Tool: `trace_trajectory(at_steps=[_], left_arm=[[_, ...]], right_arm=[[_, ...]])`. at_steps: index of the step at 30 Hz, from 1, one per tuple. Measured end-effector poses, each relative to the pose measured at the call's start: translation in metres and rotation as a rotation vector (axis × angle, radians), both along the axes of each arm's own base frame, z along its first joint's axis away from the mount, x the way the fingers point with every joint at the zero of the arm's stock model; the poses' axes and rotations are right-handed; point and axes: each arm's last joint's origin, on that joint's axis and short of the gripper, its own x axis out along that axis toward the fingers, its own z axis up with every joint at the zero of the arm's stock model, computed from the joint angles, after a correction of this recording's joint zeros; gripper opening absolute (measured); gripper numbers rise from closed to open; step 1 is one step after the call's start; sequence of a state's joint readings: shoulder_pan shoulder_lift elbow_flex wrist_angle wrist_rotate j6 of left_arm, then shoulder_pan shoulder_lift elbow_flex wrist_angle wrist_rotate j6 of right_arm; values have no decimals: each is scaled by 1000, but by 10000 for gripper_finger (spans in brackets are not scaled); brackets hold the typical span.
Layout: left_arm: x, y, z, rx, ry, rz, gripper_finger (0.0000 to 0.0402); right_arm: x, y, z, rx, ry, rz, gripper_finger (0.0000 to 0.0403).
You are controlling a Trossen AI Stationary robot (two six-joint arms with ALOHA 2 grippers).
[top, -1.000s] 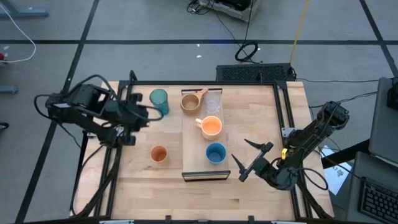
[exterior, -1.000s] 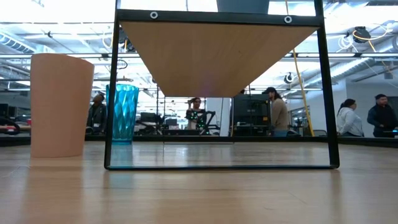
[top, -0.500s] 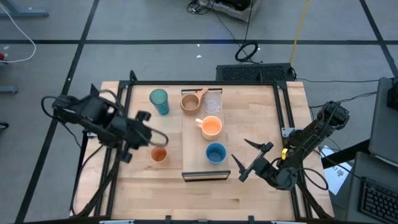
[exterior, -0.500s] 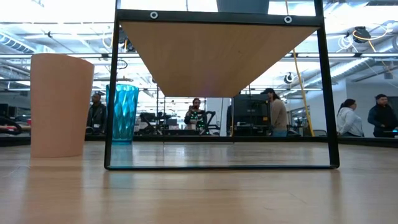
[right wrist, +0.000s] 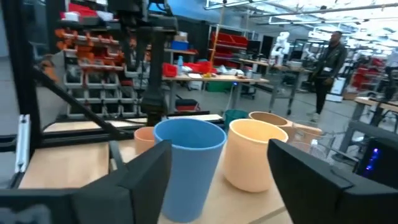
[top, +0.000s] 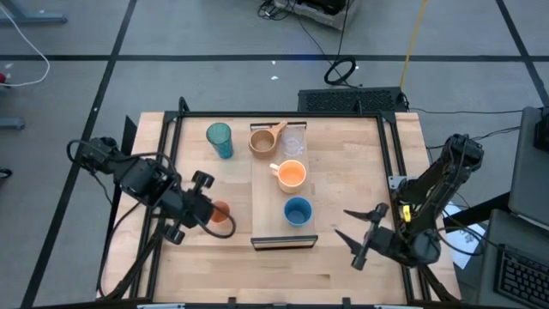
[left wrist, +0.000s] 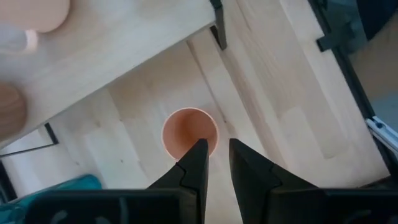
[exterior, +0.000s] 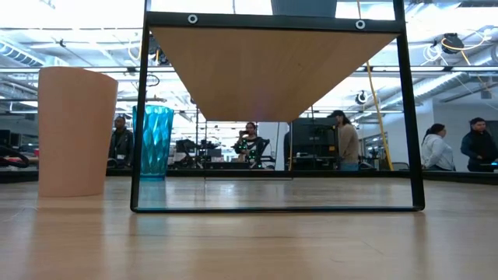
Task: Stack small to large cups/mugs on shelf
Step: Put the orange cup on the shelf
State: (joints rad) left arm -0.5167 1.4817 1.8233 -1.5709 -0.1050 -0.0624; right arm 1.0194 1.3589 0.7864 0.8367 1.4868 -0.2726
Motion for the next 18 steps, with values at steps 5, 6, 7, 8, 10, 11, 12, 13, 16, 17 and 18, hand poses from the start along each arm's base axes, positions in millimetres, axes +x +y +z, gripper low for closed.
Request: trace_trajectory(at_steps=[5,6,7,8,10,11,12,13,16,17,18], left_arm=[[1,1,0,29,-17,13,67],[1,1,0,38,-21,16,67],[1,2,0,46,-26,18,67],[1,2,0,58,-30,13,67],[1,2,-3,89,-28,-9,67],[2,2,-5,101,-21,-24,67],[3,2,-8,111,-11,-39,67],[3,3,-11,119,-1,-45,67],[6,5,-19,117,35,-29,68],[6,6,-22,107,53,-22,68],[7,6,-25,100,70,-16,68]], right_arm=[[-7,4,1,-1,0,31,204],[-7,4,1,-3,1,32,190],[-7,4,1,-5,2,32,174],[-6,4,0,-4,2,28,158],[-3,3,-2,-8,6,19,125],[-1,4,-4,-11,7,24,108],[0,4,-4,-16,6,39,92],[1,4,-5,-19,3,64,76],[5,5,-4,-23,-13,160,36],[6,6,-4,-23,-18,185,25],[7,6,-4,-21,-22,205,14]])
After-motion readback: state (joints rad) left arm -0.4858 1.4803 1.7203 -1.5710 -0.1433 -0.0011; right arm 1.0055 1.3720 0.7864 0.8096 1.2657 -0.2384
